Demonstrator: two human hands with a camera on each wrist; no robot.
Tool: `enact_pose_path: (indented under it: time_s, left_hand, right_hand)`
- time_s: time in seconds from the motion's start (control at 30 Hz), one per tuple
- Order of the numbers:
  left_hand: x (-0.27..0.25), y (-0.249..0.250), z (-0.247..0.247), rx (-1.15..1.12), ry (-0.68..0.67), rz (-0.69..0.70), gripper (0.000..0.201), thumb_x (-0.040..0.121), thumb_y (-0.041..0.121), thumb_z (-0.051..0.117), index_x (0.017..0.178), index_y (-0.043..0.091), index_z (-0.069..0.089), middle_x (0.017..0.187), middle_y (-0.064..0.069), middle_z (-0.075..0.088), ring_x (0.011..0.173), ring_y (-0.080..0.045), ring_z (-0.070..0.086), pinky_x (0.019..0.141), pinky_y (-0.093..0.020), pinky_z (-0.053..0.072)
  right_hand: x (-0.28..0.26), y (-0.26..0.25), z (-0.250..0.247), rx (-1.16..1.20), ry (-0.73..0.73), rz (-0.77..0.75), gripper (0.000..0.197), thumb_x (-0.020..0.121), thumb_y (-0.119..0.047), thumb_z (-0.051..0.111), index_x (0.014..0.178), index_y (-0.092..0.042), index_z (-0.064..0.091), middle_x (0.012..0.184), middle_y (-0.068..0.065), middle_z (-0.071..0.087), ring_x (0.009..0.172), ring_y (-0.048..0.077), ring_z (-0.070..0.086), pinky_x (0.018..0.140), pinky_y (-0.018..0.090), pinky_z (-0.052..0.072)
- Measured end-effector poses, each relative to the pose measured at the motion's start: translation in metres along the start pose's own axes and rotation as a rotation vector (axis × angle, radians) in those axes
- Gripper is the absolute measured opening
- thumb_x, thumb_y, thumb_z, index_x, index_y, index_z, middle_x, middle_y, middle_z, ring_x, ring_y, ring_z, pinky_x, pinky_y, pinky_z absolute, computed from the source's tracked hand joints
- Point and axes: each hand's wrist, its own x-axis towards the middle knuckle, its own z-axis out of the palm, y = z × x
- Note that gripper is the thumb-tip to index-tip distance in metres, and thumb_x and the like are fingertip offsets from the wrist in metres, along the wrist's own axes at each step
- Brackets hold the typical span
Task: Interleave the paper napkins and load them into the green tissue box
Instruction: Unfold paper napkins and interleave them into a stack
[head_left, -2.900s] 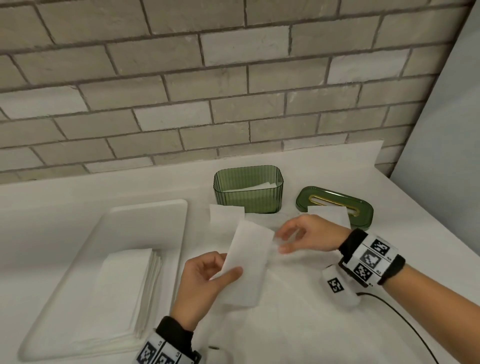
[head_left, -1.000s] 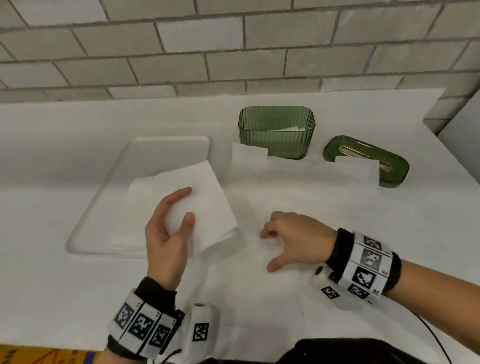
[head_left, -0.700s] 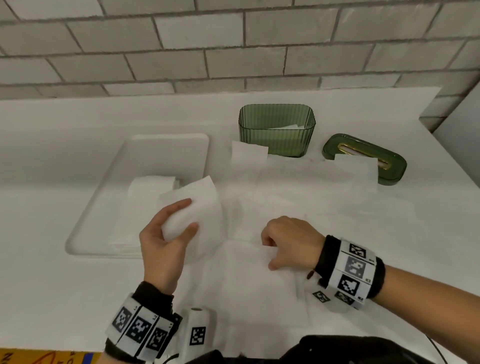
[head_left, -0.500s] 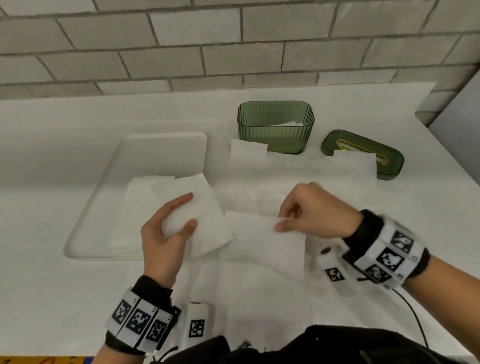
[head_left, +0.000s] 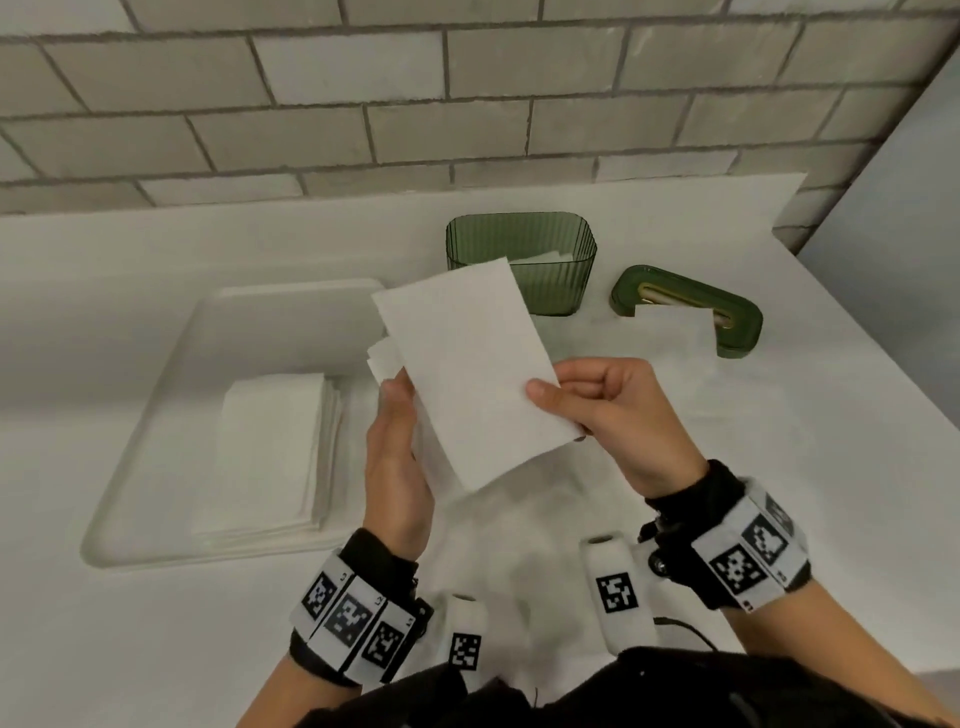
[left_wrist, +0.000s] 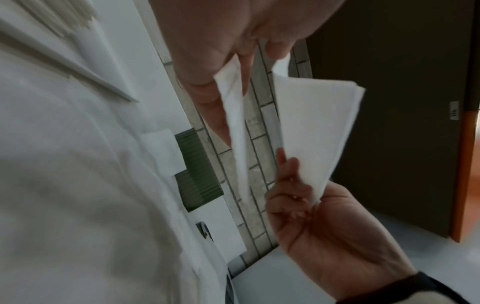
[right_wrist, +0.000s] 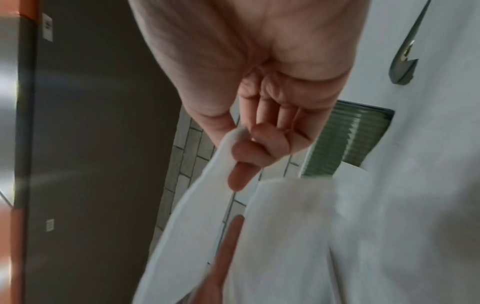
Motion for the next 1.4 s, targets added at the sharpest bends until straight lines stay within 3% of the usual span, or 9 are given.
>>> enact_pose_path:
  time_s: [0.2,0.37,0.5,0.63,0.77,0.97,1.23,1.33,1.4]
  left_hand:
    - [-0.005,0.005,0.007,-0.011,0.010,-0.031,0.031,0.095,0.020,0.058,0.125,0.015,0.060,0.120,-0.003,0.071,0.111,-0.021,0.068,0.089,-0.034,0.056]
    - [-0.008,0.002,-0.003,0.075,0.082,0.007,0.038,0.093,-0.005,0.058,0.127,0.012,0.058,0.121,-0.005,0.070,0.112,-0.023,0.067,0.090,-0.037,0.056]
    - [-0.012,0.006,-0.025,0.181,0.175,0.107,0.064,0.087,-0.003,0.064,0.145,0.013,0.040,0.141,-0.008,0.055,0.127,-0.021,0.056,0.104,-0.040,0.049]
    - [-0.023,0.011,-0.048,0.155,0.189,0.143,0.089,0.089,-0.014,0.058,0.153,0.033,0.019,0.151,0.003,0.045,0.129,-0.017,0.055,0.107,-0.041,0.048]
    - [-0.034,0.013,-0.073,0.165,0.204,0.196,0.086,0.087,-0.019,0.055,0.149,0.034,0.024,0.150,0.010,0.044,0.128,-0.021,0.057,0.103,-0.040,0.050]
    - [-0.052,0.007,-0.094,0.221,0.258,0.111,0.061,0.087,-0.013,0.058,0.130,0.029,0.046,0.142,-0.020,0.049,0.116,-0.032,0.060,0.084,-0.030,0.056]
    - [-0.059,0.007,-0.085,0.350,0.165,0.086,0.036,0.093,-0.006,0.056,0.113,0.019,0.072,0.121,0.008,0.071,0.120,-0.007,0.061,0.108,-0.033,0.044]
    - [-0.048,0.012,-0.081,0.552,0.096,0.106,0.041,0.096,-0.003,0.054,0.123,0.024,0.068,0.128,0.011,0.068,0.125,0.000,0.056,0.124,-0.035,0.021]
    - [-0.036,0.015,-0.073,0.571,0.024,0.119,0.048,0.096,-0.007,0.053,0.131,0.023,0.062,0.135,0.012,0.061,0.128,0.004,0.052,0.121,-0.024,0.025]
  right_hand:
    - [-0.001,0.014,0.010,-0.053,-0.004,0.029,0.015,0.082,-0.006,0.074,0.091,0.005,0.073,0.077,0.022,0.071,0.058,0.013,0.064,0.050,0.015,0.045]
    - [0.000,0.021,0.004,-0.276,-0.015,-0.005,0.025,0.076,-0.026,0.081,0.094,-0.012,0.071,0.067,0.015,0.070,0.049,0.011,0.054,0.054,0.019,0.045]
    - [-0.010,0.026,-0.011,-0.951,-0.305,0.083,0.056,0.071,-0.055,0.077,0.117,-0.029,0.060,0.092,-0.005,0.068,0.069,0.002,0.058,0.070,0.022,0.048]
    - [-0.032,0.041,-0.003,-1.476,-0.594,0.067,0.068,0.070,-0.062,0.073,0.124,-0.025,0.052,0.114,-0.006,0.051,0.103,0.015,0.050,0.081,0.033,0.047]
    - [-0.040,0.054,0.013,-1.544,-0.593,-0.025,0.072,0.065,-0.060,0.077,0.118,-0.021,0.048,0.113,-0.003,0.047,0.100,0.018,0.045,0.074,0.033,0.042]
    - [-0.033,0.059,0.018,-1.556,-0.508,-0.116,0.044,0.082,-0.048,0.064,0.117,-0.024,0.054,0.114,-0.004,0.051,0.101,0.020,0.049,0.074,0.029,0.034]
    - [-0.023,0.035,0.012,-1.376,-0.375,-0.114,0.009,0.084,-0.025,0.057,0.087,-0.024,0.066,0.087,-0.010,0.065,0.084,0.016,0.061,0.066,0.031,0.048]
    - [-0.029,-0.005,0.012,-1.329,-0.561,-0.195,0.003,0.080,-0.027,0.062,0.081,-0.026,0.064,0.077,-0.011,0.066,0.076,0.010,0.061,0.070,0.035,0.052]
    - [-0.030,-0.033,0.013,-1.191,-0.702,-0.198,0.006,0.077,-0.021,0.067,0.079,-0.026,0.066,0.074,-0.010,0.067,0.076,0.009,0.062,0.072,0.033,0.052]
